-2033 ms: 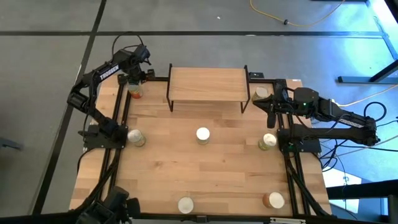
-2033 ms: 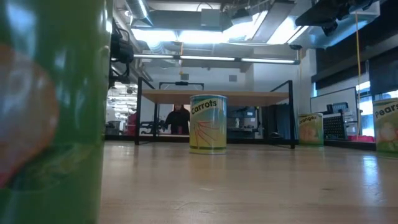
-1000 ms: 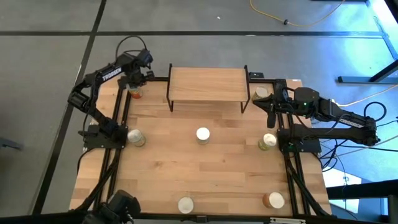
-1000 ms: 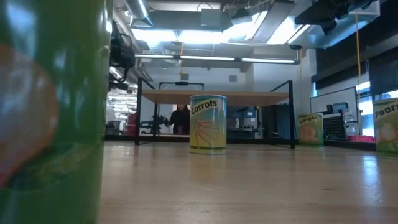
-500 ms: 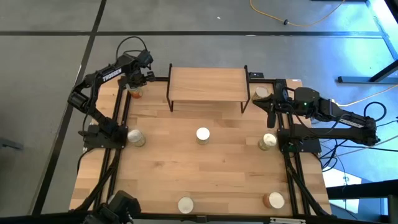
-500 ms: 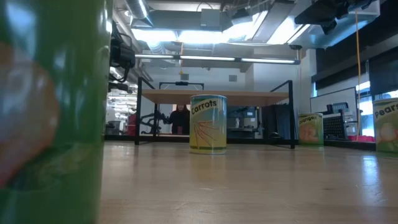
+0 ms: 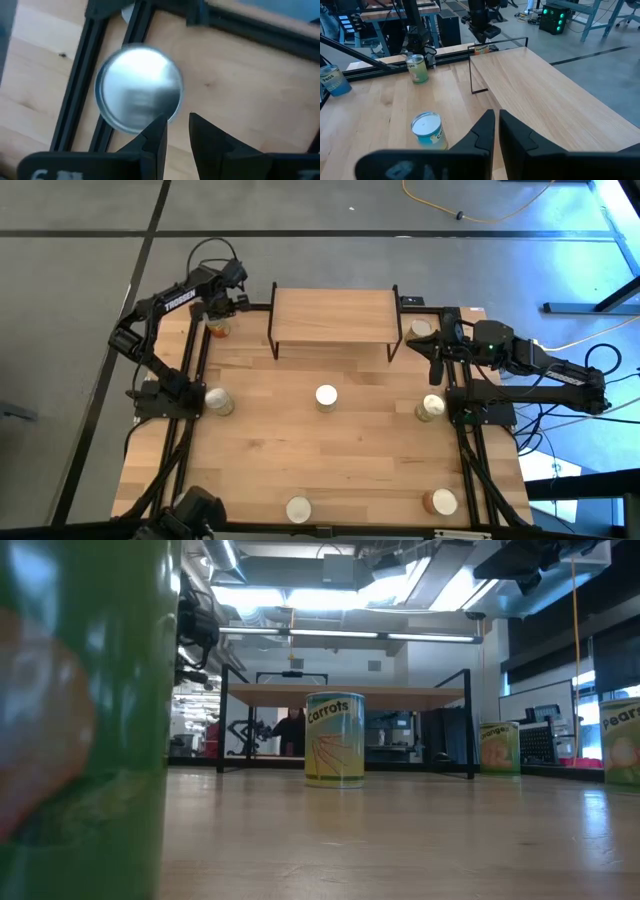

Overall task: Pick and place cans onto a shelf
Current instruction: Put the top canned pineapples on the shelf

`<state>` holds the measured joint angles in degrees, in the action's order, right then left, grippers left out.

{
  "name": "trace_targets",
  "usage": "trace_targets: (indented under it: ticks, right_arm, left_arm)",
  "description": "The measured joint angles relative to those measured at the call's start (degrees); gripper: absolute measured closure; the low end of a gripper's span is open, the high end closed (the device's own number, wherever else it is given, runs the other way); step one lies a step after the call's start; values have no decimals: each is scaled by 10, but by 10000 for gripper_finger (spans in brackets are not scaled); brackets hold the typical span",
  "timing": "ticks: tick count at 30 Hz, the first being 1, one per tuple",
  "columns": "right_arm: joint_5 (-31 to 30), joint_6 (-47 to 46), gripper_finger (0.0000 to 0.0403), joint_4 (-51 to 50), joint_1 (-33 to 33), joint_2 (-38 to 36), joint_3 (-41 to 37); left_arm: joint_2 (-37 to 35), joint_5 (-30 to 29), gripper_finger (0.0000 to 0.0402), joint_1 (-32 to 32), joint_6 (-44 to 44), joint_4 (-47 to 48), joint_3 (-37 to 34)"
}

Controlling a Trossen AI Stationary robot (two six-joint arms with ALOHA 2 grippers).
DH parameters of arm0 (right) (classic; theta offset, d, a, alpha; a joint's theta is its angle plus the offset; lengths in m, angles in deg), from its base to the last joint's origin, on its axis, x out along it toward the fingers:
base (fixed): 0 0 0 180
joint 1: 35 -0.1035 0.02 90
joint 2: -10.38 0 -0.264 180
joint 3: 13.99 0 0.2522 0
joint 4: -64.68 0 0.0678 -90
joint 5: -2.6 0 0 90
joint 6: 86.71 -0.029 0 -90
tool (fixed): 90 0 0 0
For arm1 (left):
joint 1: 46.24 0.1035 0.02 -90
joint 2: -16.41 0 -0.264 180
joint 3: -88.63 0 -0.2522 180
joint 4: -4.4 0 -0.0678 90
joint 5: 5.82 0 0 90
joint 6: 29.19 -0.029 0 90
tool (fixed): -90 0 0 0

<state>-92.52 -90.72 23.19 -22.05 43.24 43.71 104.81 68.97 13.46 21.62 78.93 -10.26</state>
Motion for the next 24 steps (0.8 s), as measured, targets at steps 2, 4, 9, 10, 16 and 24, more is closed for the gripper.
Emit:
trace_targets:
  ticks: [2,4,9,10,16,24]
  right_arm:
    - [0,0,374,0,0,0,0]
    - [0,0,374,0,0,0,0]
    - [0,0,374,0,0,0,0]
    - [0,0,374,0,0,0,0]
    - [-3,0,374,0,0,0,0]
    - [-4,-2,374,0,0,0,0]
  left_arm:
    - [0,-5,328,0,0,-2,2]
    - [0,-4,328,0,0,1,2]
    - [14,-3,328,2,0,4,2]
    - [19,-3,328,2,0,4,2]
    - [45,-5,328,2,-4,6,5]
    - [56,5,328,2,-4,11,6]
